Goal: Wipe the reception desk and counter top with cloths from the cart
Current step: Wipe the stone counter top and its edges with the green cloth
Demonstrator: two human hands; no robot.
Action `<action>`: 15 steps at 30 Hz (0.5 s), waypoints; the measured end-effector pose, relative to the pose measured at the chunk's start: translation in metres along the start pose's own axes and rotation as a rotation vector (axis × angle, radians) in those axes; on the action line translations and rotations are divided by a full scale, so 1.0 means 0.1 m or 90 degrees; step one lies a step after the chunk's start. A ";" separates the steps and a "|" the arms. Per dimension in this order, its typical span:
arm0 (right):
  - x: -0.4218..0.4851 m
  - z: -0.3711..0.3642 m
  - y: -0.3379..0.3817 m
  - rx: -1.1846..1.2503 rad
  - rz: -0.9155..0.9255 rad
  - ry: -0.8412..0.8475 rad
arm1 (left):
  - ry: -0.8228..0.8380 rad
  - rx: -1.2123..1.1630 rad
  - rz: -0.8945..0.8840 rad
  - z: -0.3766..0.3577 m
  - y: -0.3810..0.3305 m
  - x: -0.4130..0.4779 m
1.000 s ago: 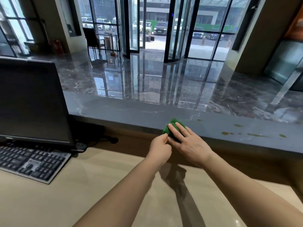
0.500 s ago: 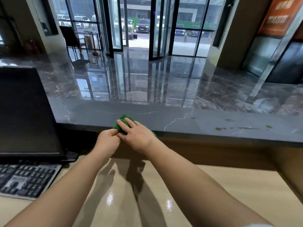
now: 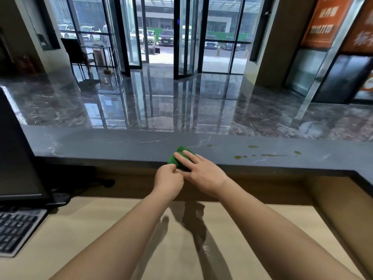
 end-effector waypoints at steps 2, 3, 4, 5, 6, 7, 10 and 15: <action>-0.27 -0.05 -0.18 0.009 -0.015 -0.003 | 0.017 -0.001 -0.017 -0.30 -0.07 -0.04; -0.42 -0.08 -0.26 0.014 -0.025 -0.011 | 0.024 0.000 -0.024 -0.45 -0.11 -0.06; -0.56 -0.09 -0.35 0.016 -0.037 -0.017 | 0.033 0.003 -0.031 -0.62 -0.14 -0.09; -0.71 -0.11 -0.44 0.015 -0.051 -0.015 | 0.045 0.004 -0.037 -0.78 -0.19 -0.11; -0.86 -0.13 -0.53 0.007 -0.064 -0.002 | 0.057 0.004 -0.043 -0.95 -0.23 -0.14; -1.01 -0.14 -0.61 -0.004 -0.078 0.005 | 0.071 0.004 -0.048 -1.11 -0.28 -0.17; -1.41 -0.20 -0.87 -0.032 -0.133 -0.012 | 0.108 0.034 -0.072 -1.57 -0.46 -0.25; -1.98 -0.29 -1.23 -0.042 -0.220 0.011 | 0.234 0.062 -0.086 -2.20 -0.71 -0.38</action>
Point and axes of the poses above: each hand's wrist, its own x-axis towards the middle knuckle, its own z-axis out of the back of the hand, y = z × x, the point moved 1 cm from there along x, towards the middle knuckle, and after that the axes turned 2 degrees about -y, right-handed, at the moved point
